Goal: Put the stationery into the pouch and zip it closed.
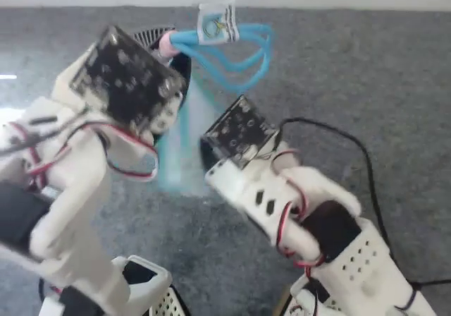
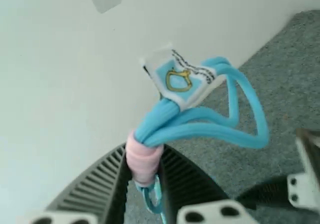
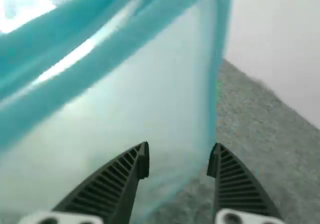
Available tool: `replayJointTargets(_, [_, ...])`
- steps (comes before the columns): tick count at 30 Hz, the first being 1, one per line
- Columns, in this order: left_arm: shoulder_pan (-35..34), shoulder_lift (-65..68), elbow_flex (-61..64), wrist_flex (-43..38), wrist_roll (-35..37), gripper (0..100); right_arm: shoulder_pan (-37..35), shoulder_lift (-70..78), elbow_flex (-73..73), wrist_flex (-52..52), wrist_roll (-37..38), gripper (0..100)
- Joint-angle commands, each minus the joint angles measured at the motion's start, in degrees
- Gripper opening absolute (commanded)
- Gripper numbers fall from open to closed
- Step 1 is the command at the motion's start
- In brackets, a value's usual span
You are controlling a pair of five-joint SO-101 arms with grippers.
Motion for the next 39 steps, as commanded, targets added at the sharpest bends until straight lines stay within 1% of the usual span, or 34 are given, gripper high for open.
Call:
replayJointTargets(1, [-3.34,0.7,-0.31,-3.96,2.55,1,-3.74,-5.05,-2.2,1.71,-2.73,20.9])
replayJointTargets(6, [-4.22,1.85,-0.4,-3.87,3.78,1,-2.95,-14.46,-2.11,2.51,1.41,20.9])
replayJointTargets(10, [-4.13,1.85,-0.84,-2.9,3.78,1,4.09,-17.01,-1.93,4.44,6.86,20.9])
replayJointTargets(13, [-3.69,2.02,-4.0,-0.97,3.87,1,4.79,-13.14,-0.7,2.51,9.93,20.9])
replayJointTargets(18, [-0.09,2.29,-8.31,3.6,4.04,1,7.52,0.31,1.93,-9.54,11.16,20.9])
replayJointTargets(21, [-0.35,1.85,-7.43,3.52,4.04,1,7.69,7.43,1.32,-14.99,13.89,20.9])
replayJointTargets(23, [-0.62,1.85,-7.25,3.52,3.87,1,6.46,10.24,-0.53,-15.08,15.03,20.9])
replayJointTargets(26, [-0.62,2.02,-7.52,3.43,3.87,1,4.79,11.03,-2.9,-11.82,16.88,20.5])
replayJointTargets(28, [-0.62,1.93,-7.6,3.34,3.87,1,4.53,11.03,-3.78,-10.86,18.37,15.4])
replayJointTargets(31, [-0.62,1.93,-7.6,3.34,3.87,1,4.88,11.03,-5.27,-10.77,15.38,4.7])
replayJointTargets(33, [-0.62,1.93,-7.6,3.43,3.78,1,5.93,11.03,-5.98,-9.1,12.31,0.4])
replayJointTargets(36, [-0.7,2.11,-7.6,3.25,3.78,1,5.76,10.77,-7.82,-3.65,9.23,3.8])
replayJointTargets(39, [-0.7,2.29,-7.6,3.25,3.78,1,2.15,6.2,-8.26,0.92,5.63,3.3])
